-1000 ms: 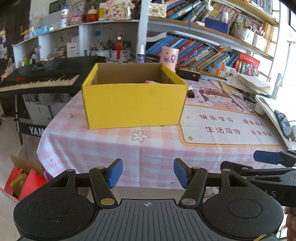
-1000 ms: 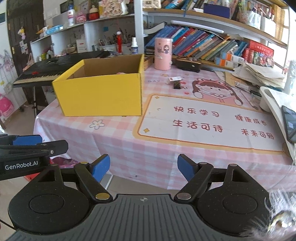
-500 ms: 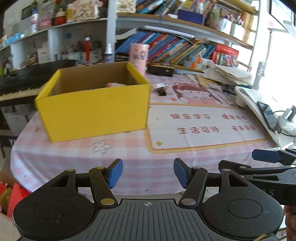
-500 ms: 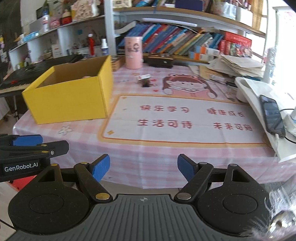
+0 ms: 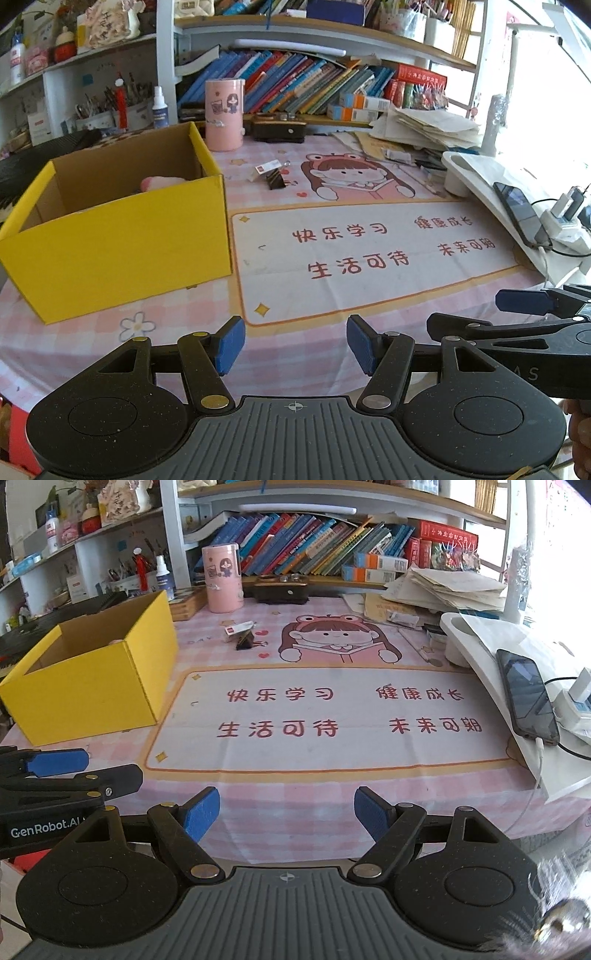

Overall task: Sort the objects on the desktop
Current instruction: 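Reach both grippers toward the black binder clip and white staple box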

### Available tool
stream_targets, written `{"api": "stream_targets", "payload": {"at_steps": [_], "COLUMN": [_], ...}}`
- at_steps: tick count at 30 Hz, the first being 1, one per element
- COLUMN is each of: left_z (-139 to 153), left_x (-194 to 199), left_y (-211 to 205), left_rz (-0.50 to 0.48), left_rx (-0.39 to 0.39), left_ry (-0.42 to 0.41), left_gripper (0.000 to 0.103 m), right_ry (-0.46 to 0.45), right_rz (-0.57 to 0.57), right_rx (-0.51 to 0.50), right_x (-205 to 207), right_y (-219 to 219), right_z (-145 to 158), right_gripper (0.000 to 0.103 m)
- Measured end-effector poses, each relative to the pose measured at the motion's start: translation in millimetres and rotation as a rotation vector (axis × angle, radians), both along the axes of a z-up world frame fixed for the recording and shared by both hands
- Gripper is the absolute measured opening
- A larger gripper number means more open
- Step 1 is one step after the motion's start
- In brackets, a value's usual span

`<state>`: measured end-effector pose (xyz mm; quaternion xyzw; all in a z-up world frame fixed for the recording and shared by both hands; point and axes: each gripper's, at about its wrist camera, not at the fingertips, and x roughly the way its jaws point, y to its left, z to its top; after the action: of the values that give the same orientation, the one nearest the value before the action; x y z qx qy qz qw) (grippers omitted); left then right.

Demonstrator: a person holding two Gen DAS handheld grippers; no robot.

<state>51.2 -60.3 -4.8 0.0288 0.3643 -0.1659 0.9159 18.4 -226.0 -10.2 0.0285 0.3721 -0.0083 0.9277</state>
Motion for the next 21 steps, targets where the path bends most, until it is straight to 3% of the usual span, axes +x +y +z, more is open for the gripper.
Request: {"api": "stream_targets", "payload": {"at_steps": [11, 21], "left_z": [-5, -1], "left_x": [47, 100], "left_y": [-46, -78], "left_rz": [0.022, 0.146], "left_rx": [-0.010, -0.002], "left_ry": [0.016, 0.021], "left_gripper": [0.062, 0.062], "right_ry": [0.030, 0.046], "right_rz": [0.005, 0.100], "right_rx": [-0.002, 0.024], "right_x": [56, 120], "right_y": [-52, -88], "right_z": [-6, -9], "right_gripper": [0.079, 0.079]}}
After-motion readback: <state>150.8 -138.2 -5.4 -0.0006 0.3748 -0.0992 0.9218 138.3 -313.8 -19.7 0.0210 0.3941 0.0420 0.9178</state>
